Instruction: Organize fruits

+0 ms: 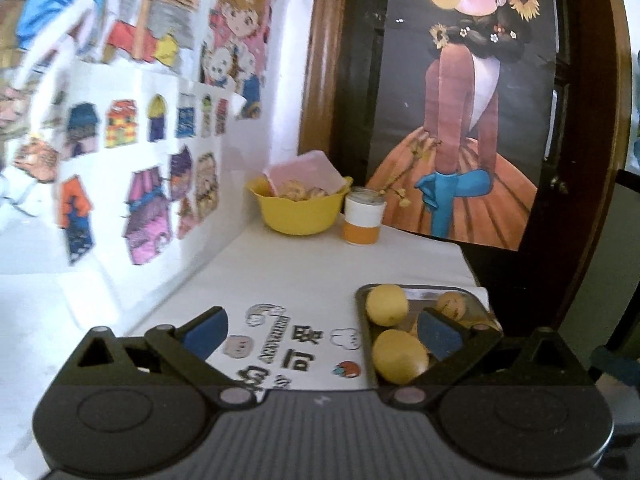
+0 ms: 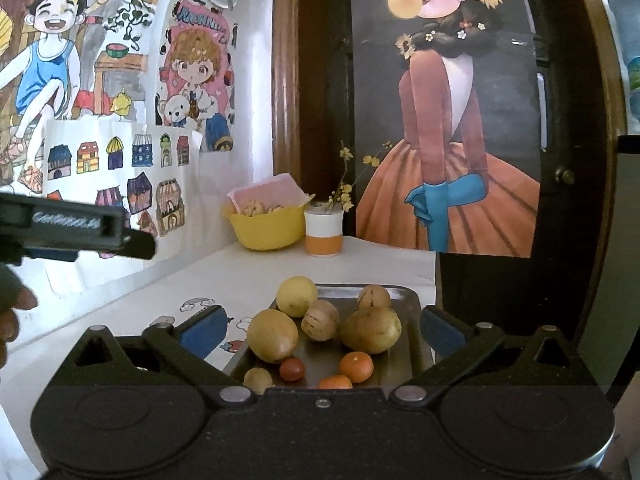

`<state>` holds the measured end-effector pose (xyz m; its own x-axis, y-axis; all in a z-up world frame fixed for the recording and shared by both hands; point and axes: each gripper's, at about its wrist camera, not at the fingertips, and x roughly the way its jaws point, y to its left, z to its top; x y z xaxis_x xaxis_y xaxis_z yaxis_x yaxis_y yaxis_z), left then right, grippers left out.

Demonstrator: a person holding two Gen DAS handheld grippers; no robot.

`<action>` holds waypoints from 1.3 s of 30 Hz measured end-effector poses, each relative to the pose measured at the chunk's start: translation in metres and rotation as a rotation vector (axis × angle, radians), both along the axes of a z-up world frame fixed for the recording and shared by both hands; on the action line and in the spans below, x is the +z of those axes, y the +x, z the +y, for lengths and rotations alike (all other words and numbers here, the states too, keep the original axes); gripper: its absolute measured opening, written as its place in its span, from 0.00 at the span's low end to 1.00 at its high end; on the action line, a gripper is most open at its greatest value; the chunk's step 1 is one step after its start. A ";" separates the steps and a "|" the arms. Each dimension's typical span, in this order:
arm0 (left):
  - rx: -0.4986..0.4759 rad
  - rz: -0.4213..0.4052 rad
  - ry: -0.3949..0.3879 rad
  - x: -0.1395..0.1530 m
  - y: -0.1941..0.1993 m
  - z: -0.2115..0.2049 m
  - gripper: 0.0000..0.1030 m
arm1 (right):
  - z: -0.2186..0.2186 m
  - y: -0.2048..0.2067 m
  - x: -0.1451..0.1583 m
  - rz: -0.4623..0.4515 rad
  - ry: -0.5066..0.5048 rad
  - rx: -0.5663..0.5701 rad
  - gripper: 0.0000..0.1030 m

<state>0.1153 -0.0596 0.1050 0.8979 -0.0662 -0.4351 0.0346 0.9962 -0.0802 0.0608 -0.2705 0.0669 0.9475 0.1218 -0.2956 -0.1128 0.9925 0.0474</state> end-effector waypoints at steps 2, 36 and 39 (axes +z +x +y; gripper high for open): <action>0.012 -0.008 0.012 0.001 -0.010 0.005 0.99 | 0.002 -0.007 0.000 -0.006 0.004 -0.006 0.99; 0.100 0.022 0.033 -0.079 -0.105 0.054 1.00 | 0.021 -0.067 -0.049 0.031 0.026 -0.076 0.99; 0.095 0.031 0.046 -0.083 -0.106 0.052 1.00 | 0.021 -0.066 -0.050 0.034 0.029 -0.071 0.99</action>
